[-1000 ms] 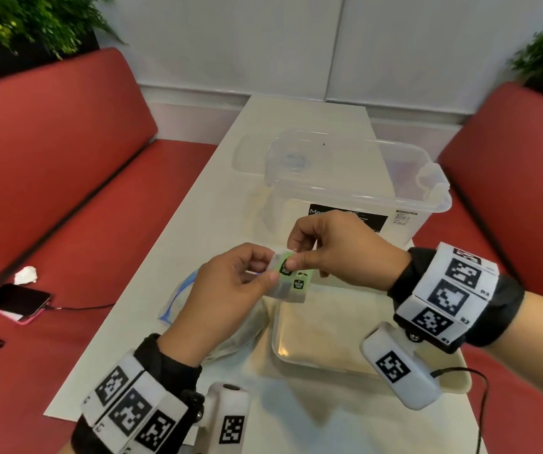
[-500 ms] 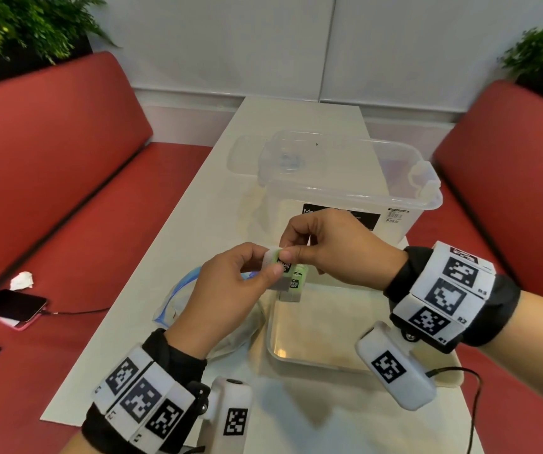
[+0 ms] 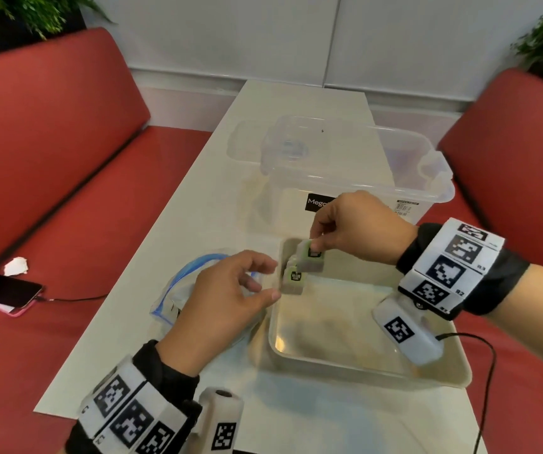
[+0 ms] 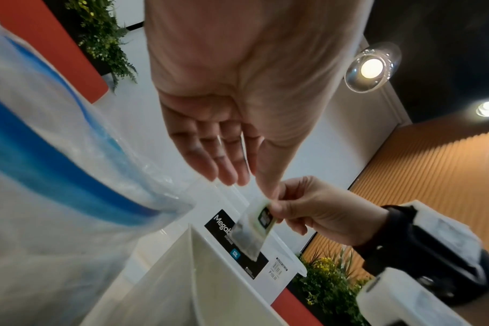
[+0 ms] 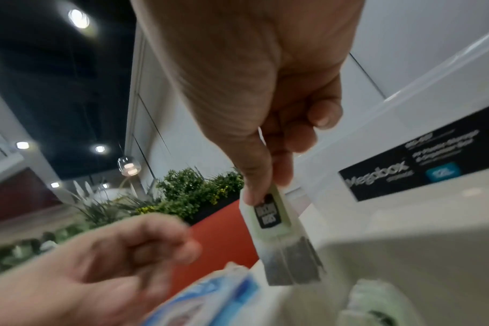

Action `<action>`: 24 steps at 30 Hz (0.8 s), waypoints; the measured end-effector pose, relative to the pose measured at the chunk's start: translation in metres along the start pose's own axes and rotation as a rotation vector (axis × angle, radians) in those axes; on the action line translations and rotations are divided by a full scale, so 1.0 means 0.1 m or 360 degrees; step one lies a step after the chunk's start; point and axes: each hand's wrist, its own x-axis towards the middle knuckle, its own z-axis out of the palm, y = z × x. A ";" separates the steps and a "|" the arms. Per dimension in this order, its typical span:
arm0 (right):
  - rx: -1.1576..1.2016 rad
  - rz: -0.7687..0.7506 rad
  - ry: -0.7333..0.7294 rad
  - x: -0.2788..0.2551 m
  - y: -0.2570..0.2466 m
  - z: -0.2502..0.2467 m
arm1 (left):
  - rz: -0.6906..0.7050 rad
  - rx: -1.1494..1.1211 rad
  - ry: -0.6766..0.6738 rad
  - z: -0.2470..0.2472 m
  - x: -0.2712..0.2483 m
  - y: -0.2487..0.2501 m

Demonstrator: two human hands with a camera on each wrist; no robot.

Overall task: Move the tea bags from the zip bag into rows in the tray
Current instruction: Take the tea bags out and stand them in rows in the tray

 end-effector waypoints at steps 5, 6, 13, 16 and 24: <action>-0.0160 0.0187 -0.0144 0.14 0.25 0.20 | -0.0004 0.0143 -0.0309 0.02 -0.18 -0.08; -0.0158 0.0193 -0.0196 0.16 0.26 0.25 | -0.0003 0.0175 -0.0353 0.04 -0.21 -0.10; -0.0177 0.0146 -0.0482 0.28 0.21 0.58 | 0.0088 0.0426 -0.0648 0.09 -0.22 -0.14; -0.0210 0.0117 -0.0528 0.33 0.17 0.69 | 0.0074 0.0473 -0.0695 0.11 -0.19 -0.14; -0.0417 0.0134 -0.0465 0.42 0.09 0.86 | 0.0069 0.0450 -0.0771 0.12 -0.19 -0.18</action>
